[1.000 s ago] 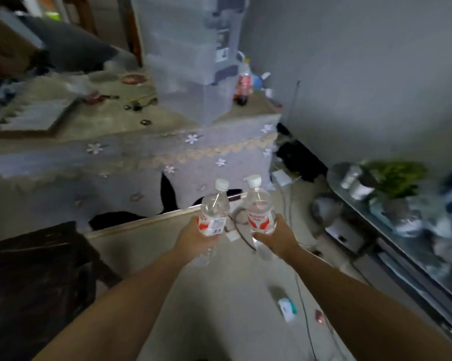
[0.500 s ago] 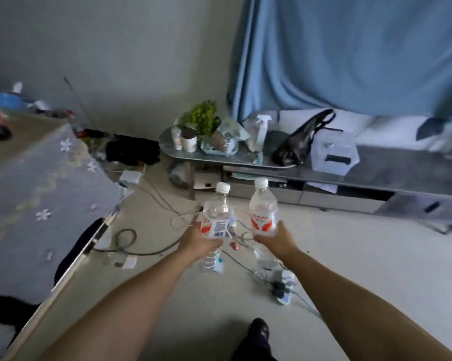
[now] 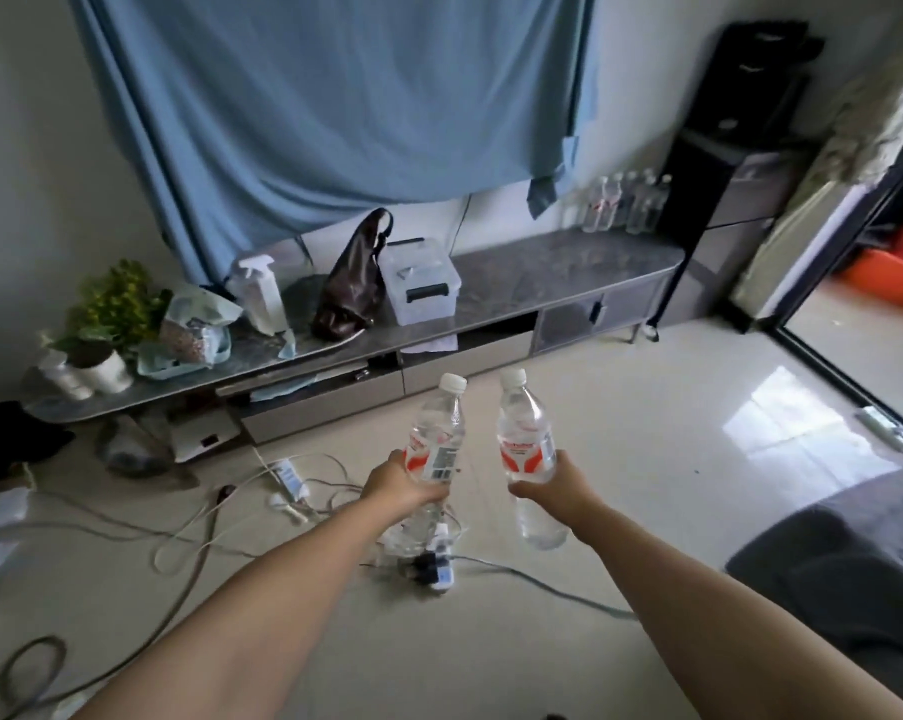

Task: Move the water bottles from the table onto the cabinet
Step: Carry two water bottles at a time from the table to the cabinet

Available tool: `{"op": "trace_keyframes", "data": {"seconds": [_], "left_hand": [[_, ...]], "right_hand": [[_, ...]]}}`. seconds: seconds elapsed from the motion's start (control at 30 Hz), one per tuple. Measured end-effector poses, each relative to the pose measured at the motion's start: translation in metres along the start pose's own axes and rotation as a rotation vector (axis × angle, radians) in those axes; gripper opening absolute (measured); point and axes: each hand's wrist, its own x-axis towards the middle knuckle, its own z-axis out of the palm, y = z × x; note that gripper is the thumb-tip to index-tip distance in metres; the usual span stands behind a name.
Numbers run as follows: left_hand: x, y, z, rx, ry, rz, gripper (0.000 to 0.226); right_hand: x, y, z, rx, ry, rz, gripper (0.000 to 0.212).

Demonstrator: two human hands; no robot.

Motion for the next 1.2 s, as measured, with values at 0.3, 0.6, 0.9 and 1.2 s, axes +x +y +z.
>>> {"op": "trace_keyframes", "data": {"seconds": [0.3,0.6,0.9,1.2], "left_hand": [[0.048,0.136,0.129,-0.022,-0.086,0.057,0.067],[0.109,0.231,0.204,0.043,-0.169,0.108,0.07],[0.229,0.331,0.223,0.055,-0.187,0.18,0.066],[0.341,0.441,0.222,0.047,-0.237,0.256,0.05]], "right_hand": [[0.054,0.037,-0.165,0.025,0.116,0.035,0.048],[0.109,0.058,-0.259,0.106,0.219,0.069,0.029],[0.236,0.038,-0.322,0.067,0.224,0.077,0.066],[0.345,-0.028,-0.399,0.095,0.264,0.058,0.041]]}}
